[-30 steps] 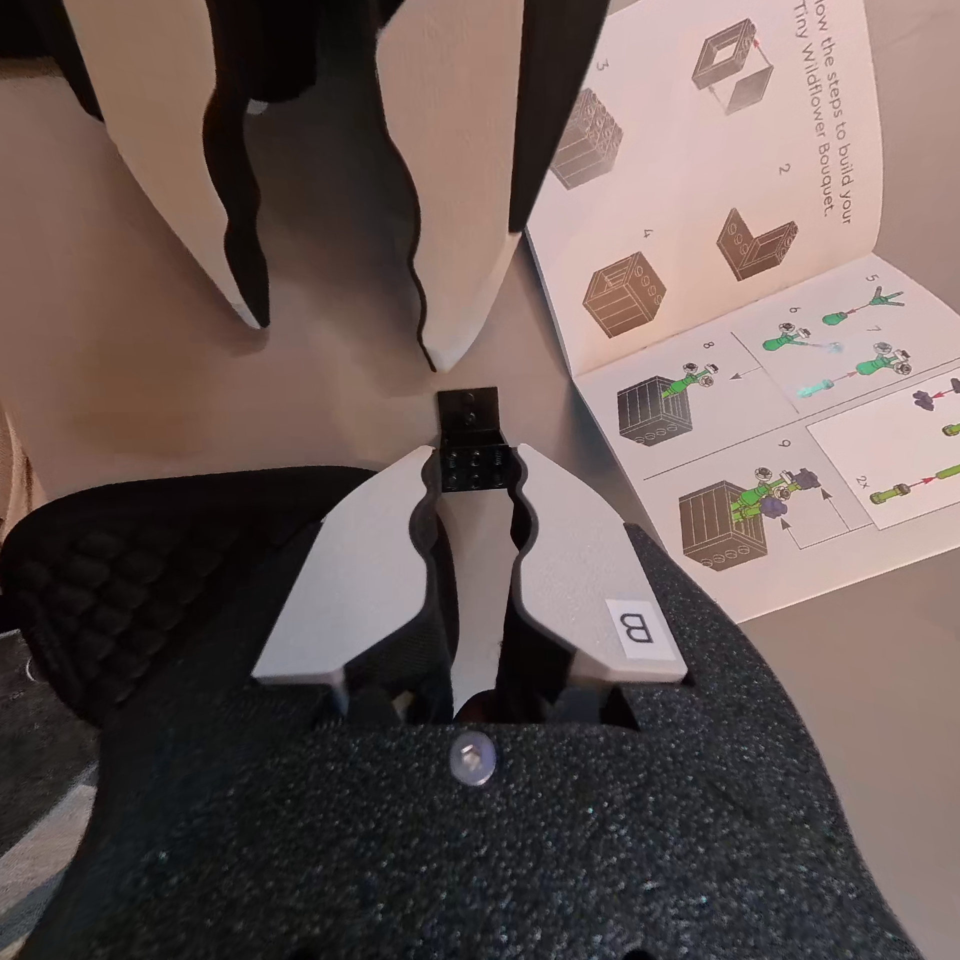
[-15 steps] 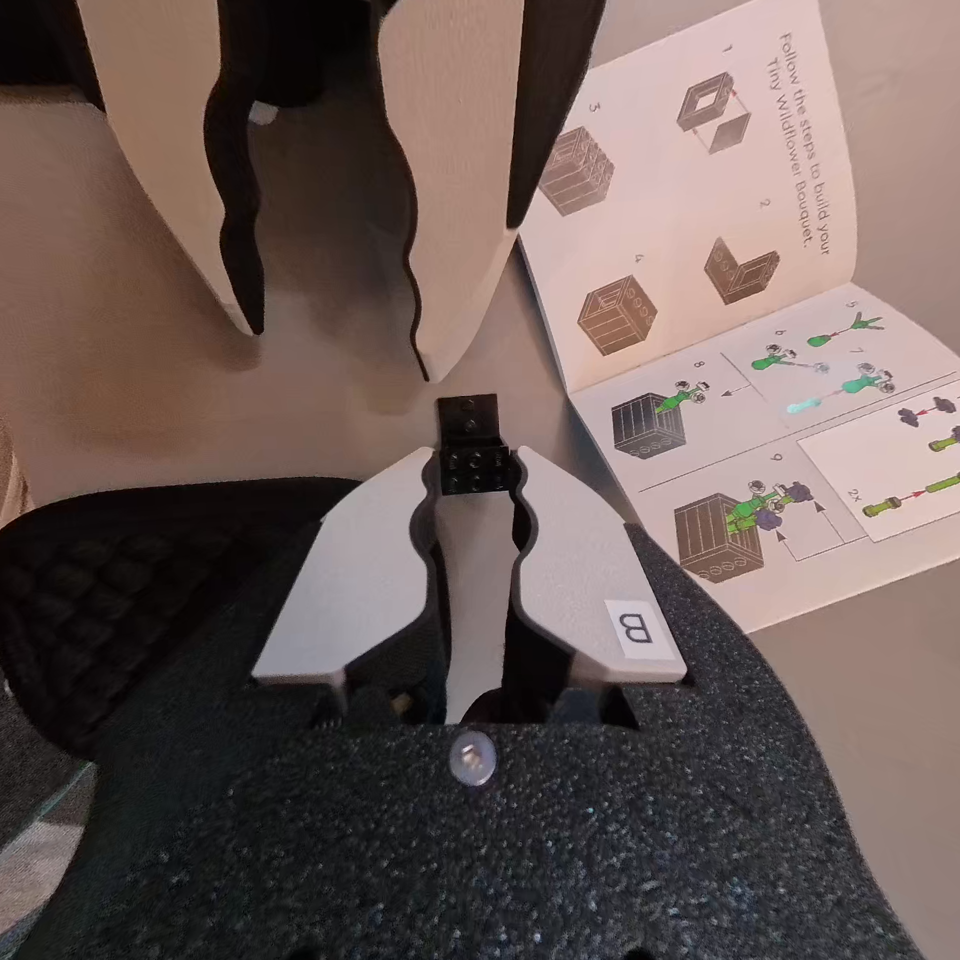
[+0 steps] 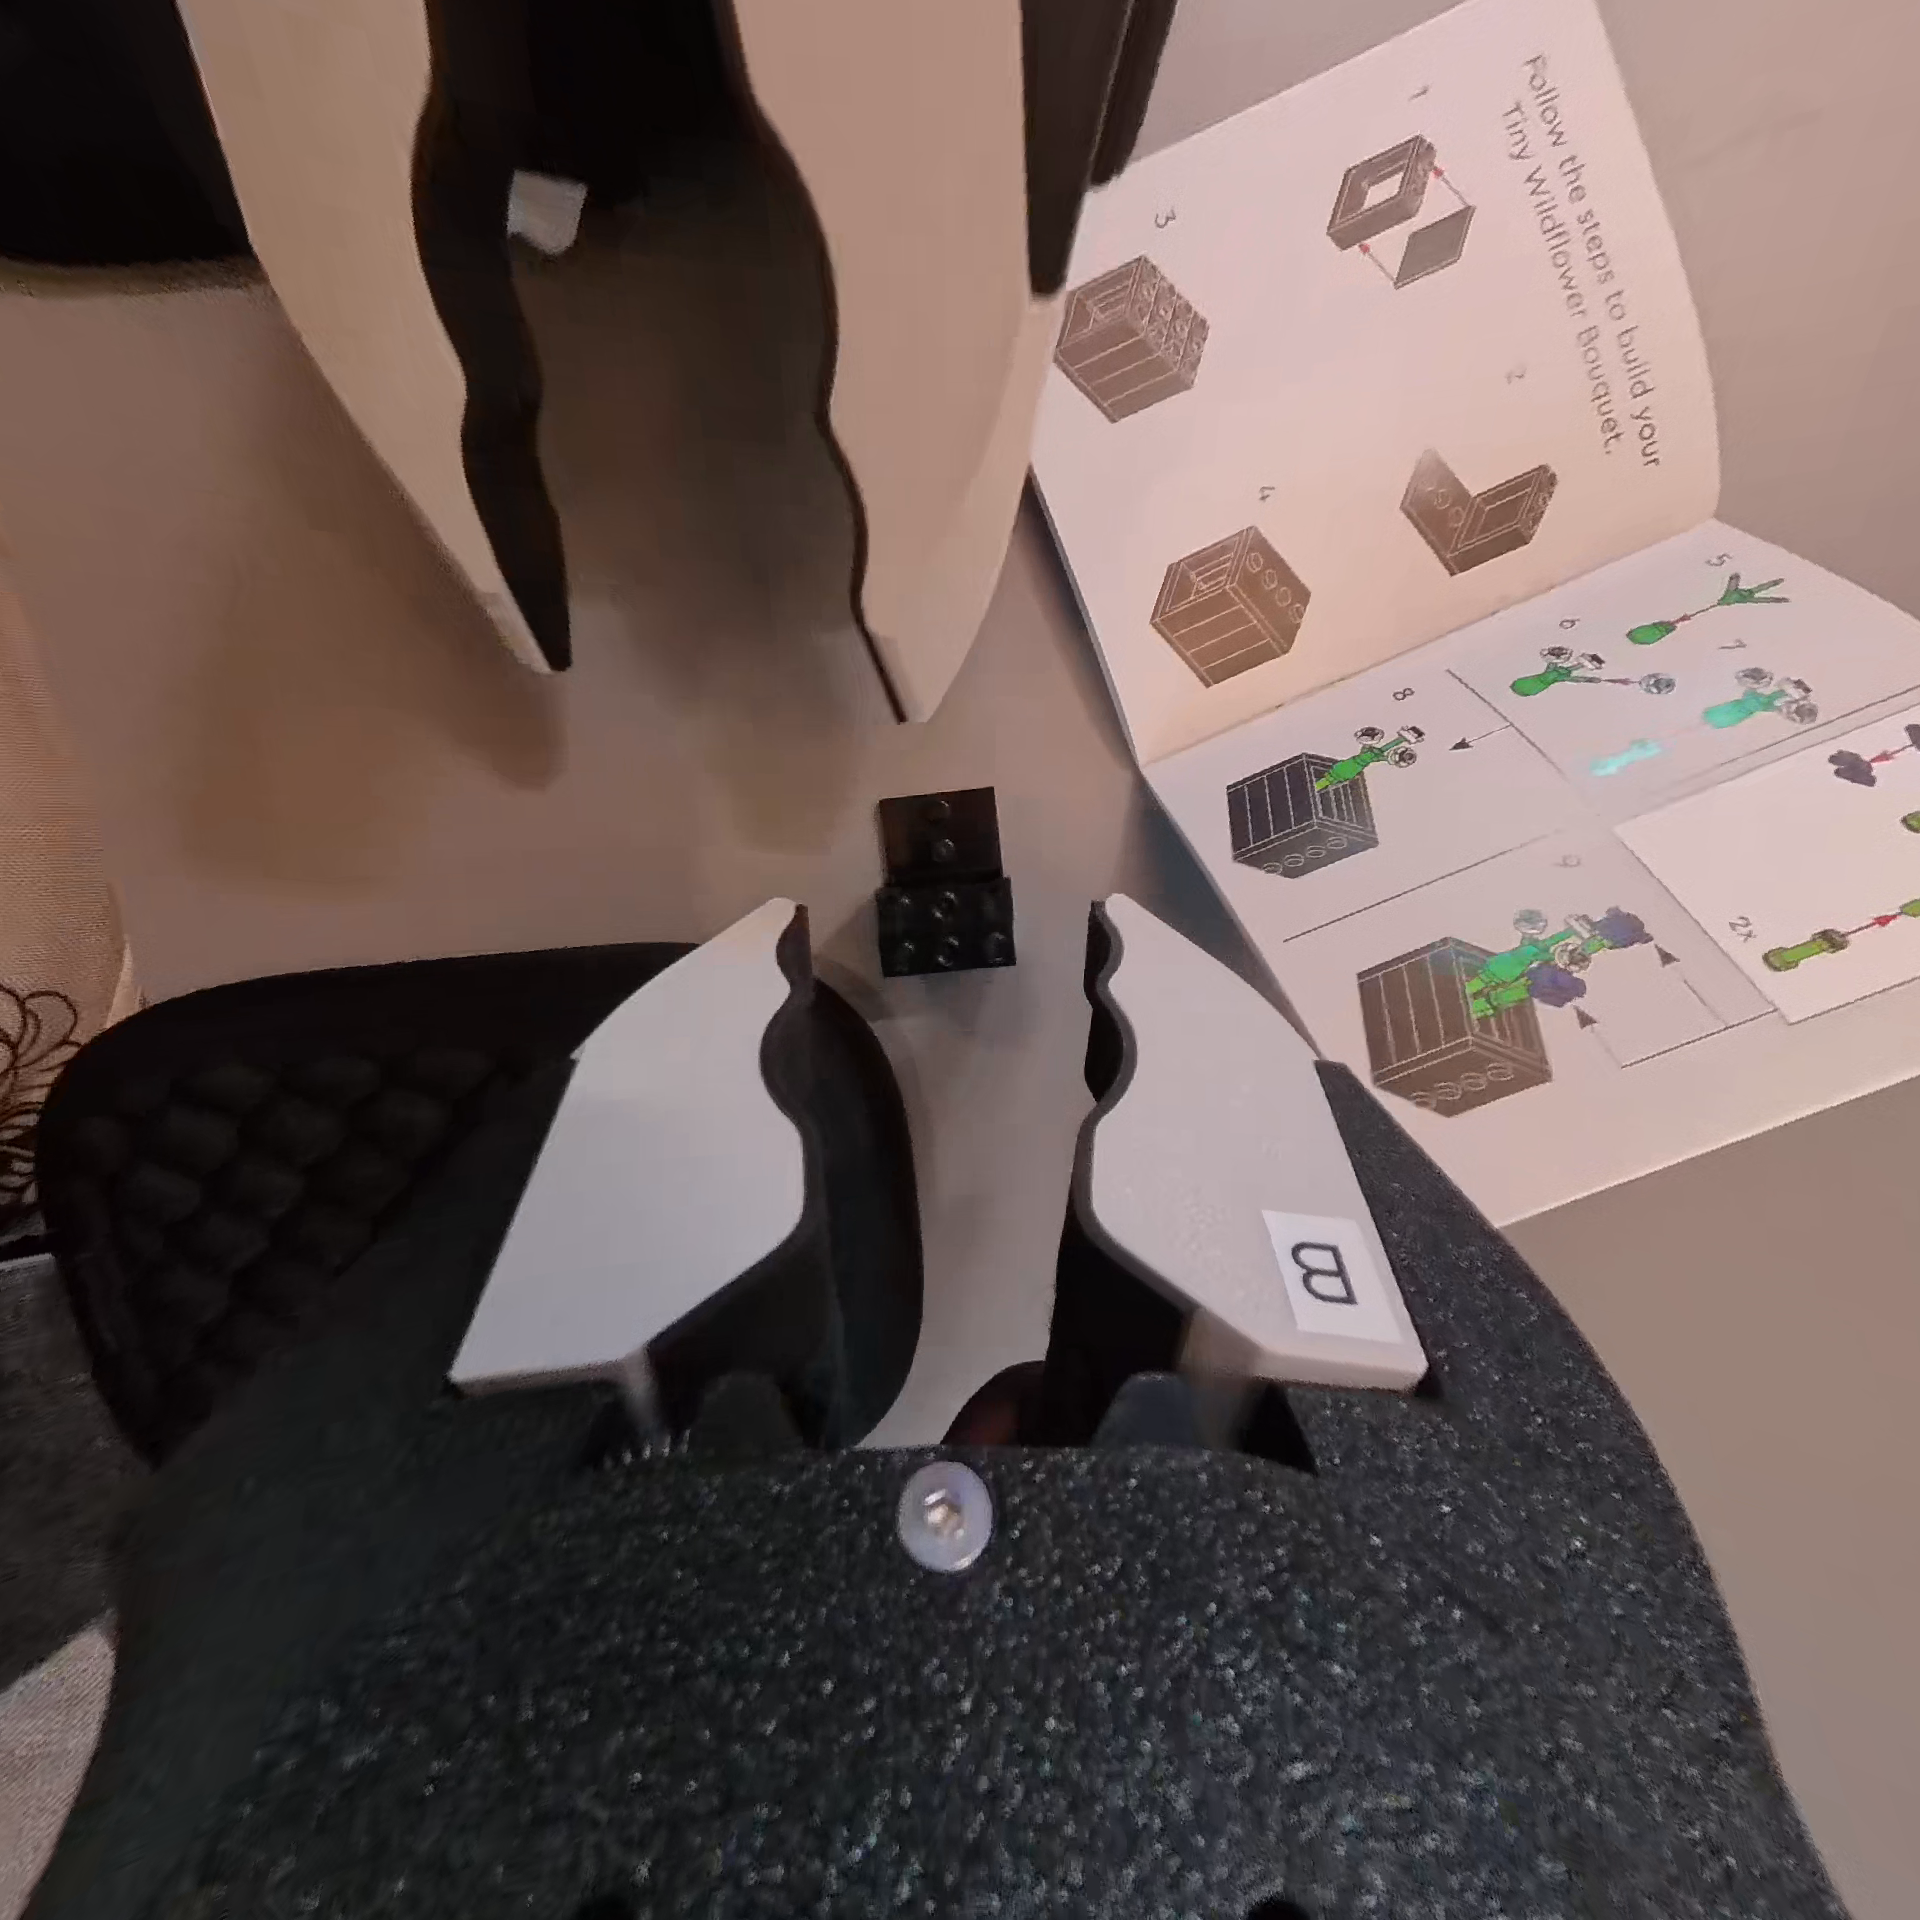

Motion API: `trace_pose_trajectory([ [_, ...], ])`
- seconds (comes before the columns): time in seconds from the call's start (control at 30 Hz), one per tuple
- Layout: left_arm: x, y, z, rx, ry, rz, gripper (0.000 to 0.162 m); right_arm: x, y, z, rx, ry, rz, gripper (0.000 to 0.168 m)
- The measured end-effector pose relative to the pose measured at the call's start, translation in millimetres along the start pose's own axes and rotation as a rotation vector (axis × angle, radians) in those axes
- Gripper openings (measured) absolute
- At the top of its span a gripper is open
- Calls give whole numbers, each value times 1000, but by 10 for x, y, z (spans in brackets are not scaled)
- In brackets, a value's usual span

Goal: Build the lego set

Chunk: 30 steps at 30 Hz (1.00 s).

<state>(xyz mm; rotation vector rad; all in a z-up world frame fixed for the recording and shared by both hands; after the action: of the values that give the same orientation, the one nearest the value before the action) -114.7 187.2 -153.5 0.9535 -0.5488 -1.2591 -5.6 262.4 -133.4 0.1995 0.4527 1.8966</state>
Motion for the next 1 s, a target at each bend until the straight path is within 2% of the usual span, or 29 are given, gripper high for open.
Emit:
trace_pose_trajectory([
  [0.1, 7, 85, 74, 9, 72, 21, 58, -17, -101, -65, 62, 11, 18, 47],
  [0.3, 93, 161, 287, 32, 248, 133, 58, -18, -168, -132, 225, -40, 38, 27],
  [0.43, 202, 161, 433, 67, 355, 251, 58, -47, -161, -103, 262, -39, 63, 27],
  [0.6, 332, 160, 530, 155, 429, 355, 58, -134, -19, 81, 430, 66, 63, 27],
  [0.83, 337, 234, 538, 546, 415, 559, 58, -236, 298, 526, 932, 265, -53, 26],
  [0.9, 350, 286, 585, 759, 412, 618, 57, -257, 397, 598, 1086, 295, -102, 26],
  [1.0, 394, 318, 659, 1020, 428, 656, 42, -308, 560, 593, 1212, 352, -154, 26],
])
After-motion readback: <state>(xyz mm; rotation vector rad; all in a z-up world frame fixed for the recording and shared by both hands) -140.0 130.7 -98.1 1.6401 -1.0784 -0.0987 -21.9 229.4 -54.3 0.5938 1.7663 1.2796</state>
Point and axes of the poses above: each gripper's, where its closed fingertips meet, z back along the fingers, y out of its top, x = y × z across the jaws, the point moved 8 cm from there along z, back along the fingers, and after that the axes turned 4 degrees about y, right-handed, at the moved point
